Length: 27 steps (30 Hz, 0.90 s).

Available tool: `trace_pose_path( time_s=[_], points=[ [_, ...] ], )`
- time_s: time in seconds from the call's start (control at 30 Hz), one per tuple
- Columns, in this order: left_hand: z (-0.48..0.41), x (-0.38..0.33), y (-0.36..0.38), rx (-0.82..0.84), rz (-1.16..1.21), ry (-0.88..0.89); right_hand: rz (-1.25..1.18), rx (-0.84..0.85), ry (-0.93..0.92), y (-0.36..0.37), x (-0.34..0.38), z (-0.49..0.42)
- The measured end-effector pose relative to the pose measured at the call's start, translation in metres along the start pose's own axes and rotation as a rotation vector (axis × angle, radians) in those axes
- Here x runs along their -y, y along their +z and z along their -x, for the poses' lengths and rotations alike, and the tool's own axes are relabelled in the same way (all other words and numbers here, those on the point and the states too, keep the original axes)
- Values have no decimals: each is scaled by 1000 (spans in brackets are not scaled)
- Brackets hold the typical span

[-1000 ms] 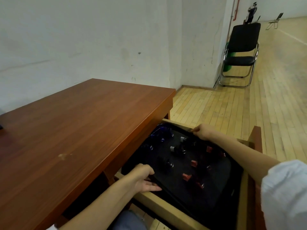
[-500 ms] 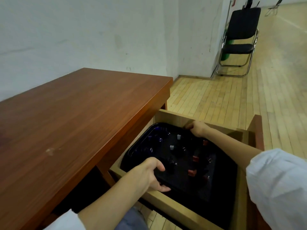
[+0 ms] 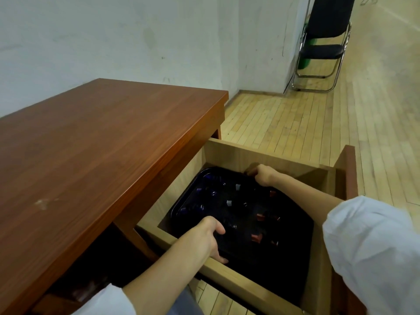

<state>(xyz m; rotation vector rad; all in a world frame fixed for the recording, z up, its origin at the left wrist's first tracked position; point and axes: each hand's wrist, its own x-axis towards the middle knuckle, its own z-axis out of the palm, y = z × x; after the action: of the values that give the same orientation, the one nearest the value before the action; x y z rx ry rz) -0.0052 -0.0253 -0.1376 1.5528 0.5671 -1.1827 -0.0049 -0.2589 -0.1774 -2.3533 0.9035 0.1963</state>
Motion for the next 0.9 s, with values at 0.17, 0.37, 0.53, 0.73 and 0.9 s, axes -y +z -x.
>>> trace_pose_path(
  time_s=[0.17,0.37,0.53,0.73,0.9],
  points=[
    [8,4,2,-5,64,33,3,19,23,5,-3,0],
    [-2,4,0,-7,-33,6,-37,45,15,0,3,16],
    [12,8,13,-103,-266,250,-191,-44,-35,-37,7,59],
    [72,35,72,77,-858,933,-707,-399,90,-98,-32,161],
    [121,84,107,353,-1221,1346,-743,-649,215,-57,-83,237]
  ],
)
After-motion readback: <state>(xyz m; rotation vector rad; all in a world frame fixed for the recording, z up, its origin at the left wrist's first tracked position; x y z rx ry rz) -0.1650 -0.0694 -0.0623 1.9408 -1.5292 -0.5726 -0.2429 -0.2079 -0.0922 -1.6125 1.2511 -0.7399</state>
